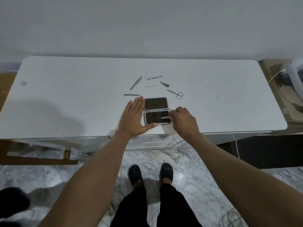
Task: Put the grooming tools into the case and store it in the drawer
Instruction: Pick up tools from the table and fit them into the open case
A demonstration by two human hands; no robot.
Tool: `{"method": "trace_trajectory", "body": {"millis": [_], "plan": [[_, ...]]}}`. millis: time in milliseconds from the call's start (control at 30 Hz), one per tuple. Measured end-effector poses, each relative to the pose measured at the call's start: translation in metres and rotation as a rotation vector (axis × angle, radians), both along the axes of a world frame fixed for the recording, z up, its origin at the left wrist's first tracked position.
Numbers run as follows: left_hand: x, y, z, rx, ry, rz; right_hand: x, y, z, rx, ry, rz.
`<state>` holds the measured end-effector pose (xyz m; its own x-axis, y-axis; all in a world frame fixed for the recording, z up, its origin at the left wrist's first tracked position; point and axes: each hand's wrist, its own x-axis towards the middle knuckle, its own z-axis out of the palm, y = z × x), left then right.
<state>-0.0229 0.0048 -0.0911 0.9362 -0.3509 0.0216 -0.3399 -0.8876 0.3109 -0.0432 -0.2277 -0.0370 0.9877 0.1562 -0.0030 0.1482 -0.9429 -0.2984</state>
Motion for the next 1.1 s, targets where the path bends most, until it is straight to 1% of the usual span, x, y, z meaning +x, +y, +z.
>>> {"method": "trace_trajectory", "body": {"millis": [133,367,633,700,800,900,1000,1100], "plan": [[0.001,0.001,-0.001,-0.005,-0.021,-0.011,0.001,0.013,-0.001,-0.008,0.002,0.040],[0.001,0.002,-0.004,-0.026,-0.037,-0.005,-0.006,0.038,-0.006,0.062,0.018,0.039],[0.001,0.002,-0.006,-0.047,-0.035,-0.006,-0.003,0.035,-0.001,0.135,0.020,0.013],[0.001,0.002,-0.005,-0.036,-0.037,-0.003,0.003,0.029,0.002,0.152,0.006,-0.070],[0.001,0.001,-0.005,-0.026,-0.033,0.000,0.022,0.012,0.007,0.181,-0.017,-0.249],[0.001,0.001,-0.005,-0.043,-0.039,0.011,0.045,-0.004,0.010,0.160,-0.021,-0.375],[0.002,0.001,-0.004,-0.051,-0.040,0.017,0.067,-0.016,0.008,0.158,-0.013,-0.453],[0.002,0.001,-0.004,-0.067,-0.051,0.020,0.083,-0.021,0.004,0.155,0.014,-0.478]]}}
